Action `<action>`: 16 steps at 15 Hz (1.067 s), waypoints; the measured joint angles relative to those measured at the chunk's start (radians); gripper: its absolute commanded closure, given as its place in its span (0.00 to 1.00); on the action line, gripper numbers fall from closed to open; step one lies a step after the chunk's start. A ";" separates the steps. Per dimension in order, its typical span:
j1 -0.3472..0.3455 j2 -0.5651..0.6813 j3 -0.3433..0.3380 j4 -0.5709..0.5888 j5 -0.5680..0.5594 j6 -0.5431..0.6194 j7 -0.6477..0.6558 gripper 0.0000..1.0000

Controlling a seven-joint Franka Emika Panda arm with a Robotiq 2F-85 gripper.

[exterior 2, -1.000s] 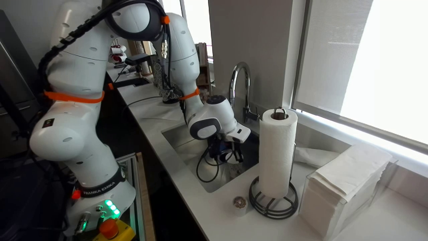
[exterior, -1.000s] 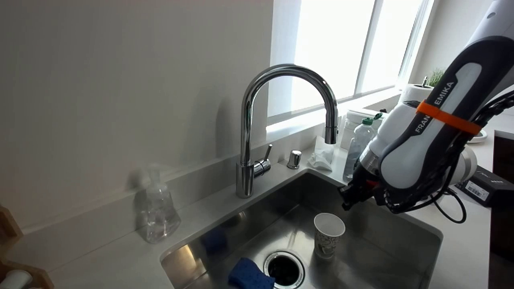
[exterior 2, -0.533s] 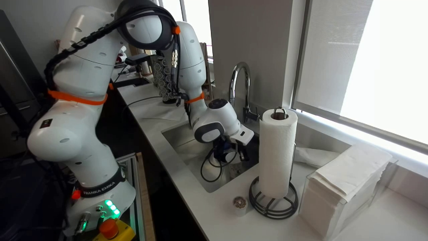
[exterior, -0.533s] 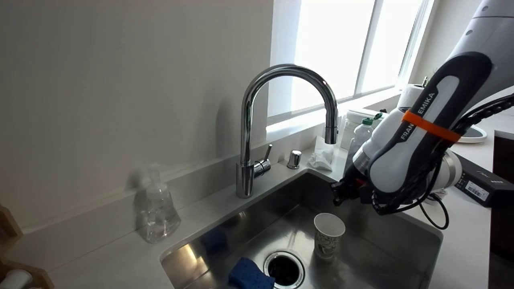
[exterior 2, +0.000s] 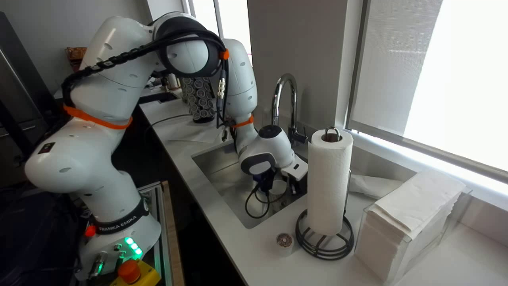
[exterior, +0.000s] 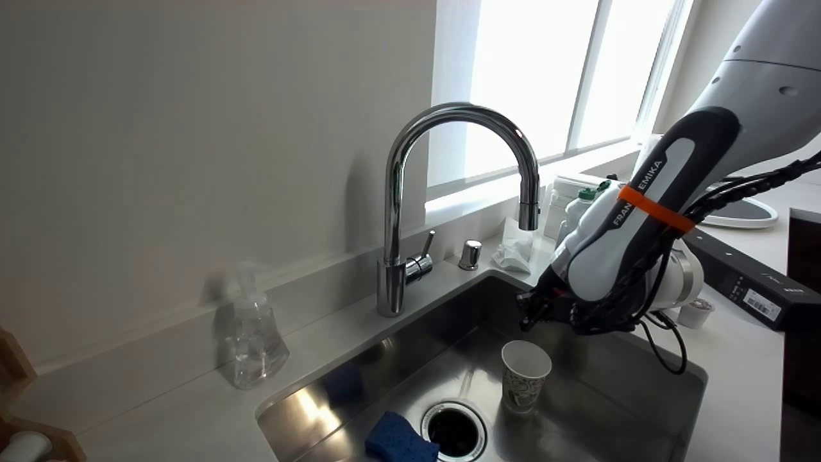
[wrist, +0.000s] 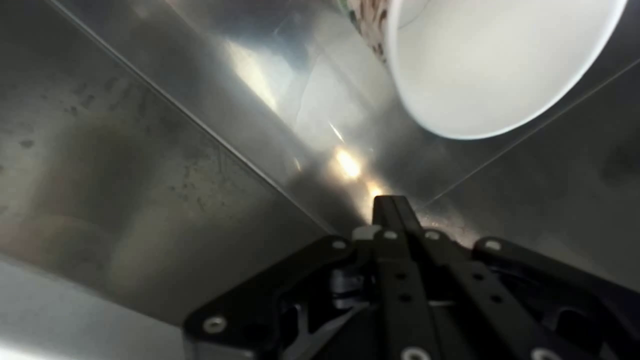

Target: Put the paper cup inside the sink under the tap

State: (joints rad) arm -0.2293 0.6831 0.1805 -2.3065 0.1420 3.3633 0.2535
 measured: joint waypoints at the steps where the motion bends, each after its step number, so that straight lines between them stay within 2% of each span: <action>1: -0.019 0.012 0.016 0.012 0.000 -0.016 0.000 1.00; 8: -0.071 0.082 0.049 0.089 0.005 -0.148 -0.002 1.00; 16: -0.117 0.139 0.103 0.153 0.021 -0.229 -0.020 1.00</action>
State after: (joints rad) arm -0.3464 0.8225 0.2838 -2.1536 0.1634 3.1341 0.2331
